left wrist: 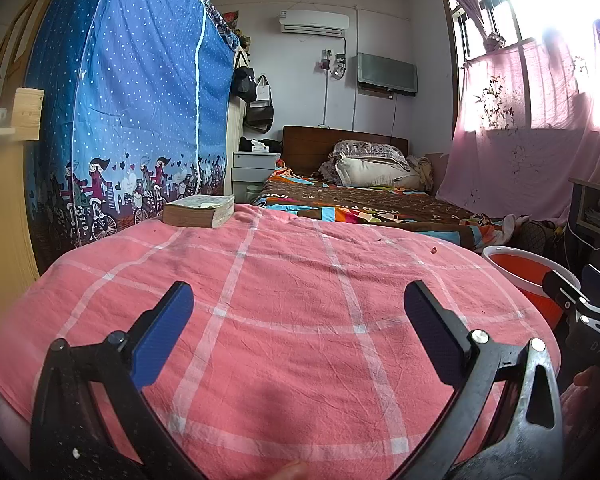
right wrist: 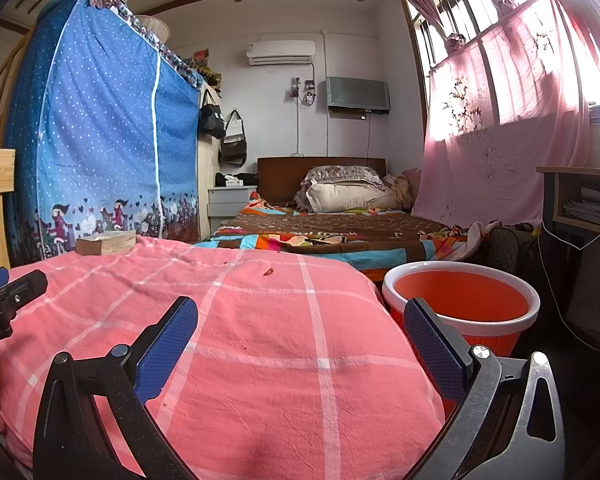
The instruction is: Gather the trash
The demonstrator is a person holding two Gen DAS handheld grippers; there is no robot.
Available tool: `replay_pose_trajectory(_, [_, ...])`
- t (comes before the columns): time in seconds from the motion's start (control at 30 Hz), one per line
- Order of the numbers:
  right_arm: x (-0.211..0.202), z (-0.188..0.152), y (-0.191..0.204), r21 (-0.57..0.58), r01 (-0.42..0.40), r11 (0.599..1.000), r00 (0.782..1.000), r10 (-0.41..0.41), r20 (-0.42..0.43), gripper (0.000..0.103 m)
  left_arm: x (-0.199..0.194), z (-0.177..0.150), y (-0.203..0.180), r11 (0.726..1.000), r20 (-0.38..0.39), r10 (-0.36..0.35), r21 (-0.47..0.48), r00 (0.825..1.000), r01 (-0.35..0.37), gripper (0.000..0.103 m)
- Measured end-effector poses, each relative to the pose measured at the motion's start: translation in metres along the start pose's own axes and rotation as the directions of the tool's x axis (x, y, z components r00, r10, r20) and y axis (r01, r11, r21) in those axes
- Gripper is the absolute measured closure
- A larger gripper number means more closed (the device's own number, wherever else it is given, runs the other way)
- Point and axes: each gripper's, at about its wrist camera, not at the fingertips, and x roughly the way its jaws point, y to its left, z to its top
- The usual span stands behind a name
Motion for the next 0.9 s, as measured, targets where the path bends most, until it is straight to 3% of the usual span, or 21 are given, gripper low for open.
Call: replay_pose_trajectory(0.9, [-0.0001,-0.0028,0.0017,0.008,0.002,1.000,1.000,-0.002,-0.004,0.000,-0.0002,0.0002,-0.0008,1.000,-0.002,-0.002,-0.001,1.000,0.002,0.000])
